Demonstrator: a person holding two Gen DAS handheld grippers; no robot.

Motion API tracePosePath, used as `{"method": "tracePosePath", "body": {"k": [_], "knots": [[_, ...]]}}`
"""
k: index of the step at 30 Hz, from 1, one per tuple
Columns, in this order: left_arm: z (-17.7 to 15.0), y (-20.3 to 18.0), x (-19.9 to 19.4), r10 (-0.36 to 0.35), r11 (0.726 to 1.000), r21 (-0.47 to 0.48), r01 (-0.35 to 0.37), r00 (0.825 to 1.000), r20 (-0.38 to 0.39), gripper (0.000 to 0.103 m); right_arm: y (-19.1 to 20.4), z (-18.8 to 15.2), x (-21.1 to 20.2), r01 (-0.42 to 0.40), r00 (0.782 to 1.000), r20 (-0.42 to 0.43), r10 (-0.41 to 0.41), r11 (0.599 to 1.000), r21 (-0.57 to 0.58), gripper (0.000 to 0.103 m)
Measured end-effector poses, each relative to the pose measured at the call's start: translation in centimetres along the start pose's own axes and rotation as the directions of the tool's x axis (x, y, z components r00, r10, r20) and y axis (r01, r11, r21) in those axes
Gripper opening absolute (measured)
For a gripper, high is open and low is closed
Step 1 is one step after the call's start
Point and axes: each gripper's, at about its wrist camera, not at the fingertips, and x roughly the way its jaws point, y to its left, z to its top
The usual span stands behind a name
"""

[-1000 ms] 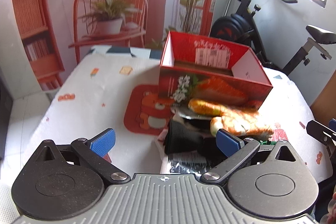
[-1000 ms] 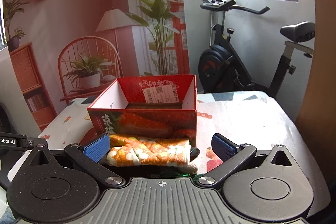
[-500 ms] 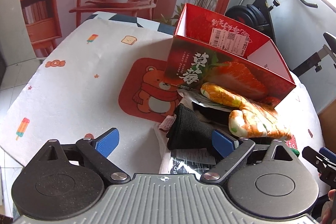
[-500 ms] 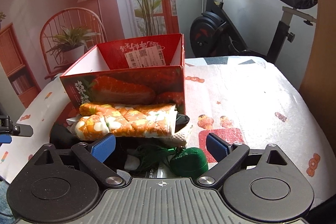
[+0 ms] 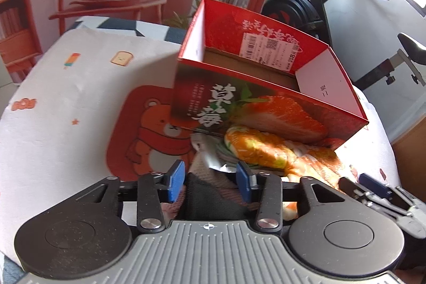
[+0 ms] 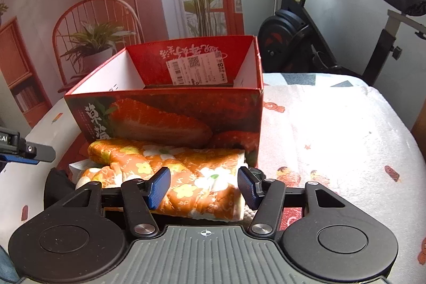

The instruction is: Organize soft objects

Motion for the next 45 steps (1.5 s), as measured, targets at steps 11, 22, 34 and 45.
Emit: {"method": "tracePosePath", "body": {"k": [11,22,34,45], "knots": [[1.7,-1.3,5.1,-0.089,0.996,-0.022,0.087,0.988,-0.125,0.035,0.1,-2.5,2.0,-0.031,0.996,-0.080,0.029,0.999,-0.028,0.047],[3.2,-1.4,6.5,-0.140,0.986,-0.113,0.125,0.980,-0.140,0.035,-0.7,-2.9,2.3,-0.057,0.995,-0.082,0.058,0.998,0.014,0.047],[4.3,-1.7,6.9,-0.151,0.980,-0.149,0.133,0.982,-0.116,0.036,-0.8,-3.0,2.4,-0.058,0.994,-0.087,0.059,0.998,0.019,0.047],[2.9,-3.1,7.1,-0.140,0.990,-0.029,0.137,0.985,-0.100,0.024,-1.0,-2.9,2.4,-0.066,0.993,-0.091,0.070,0.997,0.041,0.047]]}}
